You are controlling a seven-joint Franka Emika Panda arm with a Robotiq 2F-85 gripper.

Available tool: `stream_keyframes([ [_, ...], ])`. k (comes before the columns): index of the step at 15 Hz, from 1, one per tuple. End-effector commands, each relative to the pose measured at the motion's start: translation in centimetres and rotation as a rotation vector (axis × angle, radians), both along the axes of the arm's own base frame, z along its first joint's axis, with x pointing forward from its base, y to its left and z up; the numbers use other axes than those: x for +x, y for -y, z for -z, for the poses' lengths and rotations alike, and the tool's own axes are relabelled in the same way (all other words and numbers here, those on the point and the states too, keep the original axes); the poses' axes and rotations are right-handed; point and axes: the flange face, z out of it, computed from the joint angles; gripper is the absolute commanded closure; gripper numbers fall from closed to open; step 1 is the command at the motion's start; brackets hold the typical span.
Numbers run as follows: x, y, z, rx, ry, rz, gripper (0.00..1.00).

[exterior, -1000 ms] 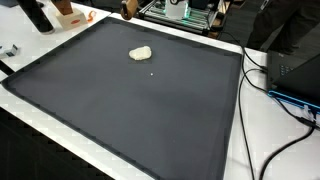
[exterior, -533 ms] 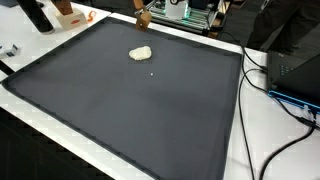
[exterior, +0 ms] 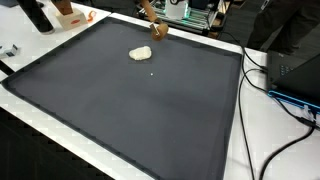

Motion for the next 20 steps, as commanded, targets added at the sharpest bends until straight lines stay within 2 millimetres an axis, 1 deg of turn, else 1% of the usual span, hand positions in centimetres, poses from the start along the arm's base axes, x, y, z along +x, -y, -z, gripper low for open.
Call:
stream_keyframes([
  [1,-0.4,0.6,1.9,0.098,-0.013,0.01,0.76],
  [4,-0.7,1.1,3.5,0.142,-0.061,0.016,0.76],
  [7,-1.0,1.8,4.6,0.154,-0.113,0.025,0.76],
  [16,-2.1,3.9,6.7,0.187,-0.187,0.077,0.76],
  [20,-2.2,4.5,7.8,0.211,-0.212,0.099,0.76],
])
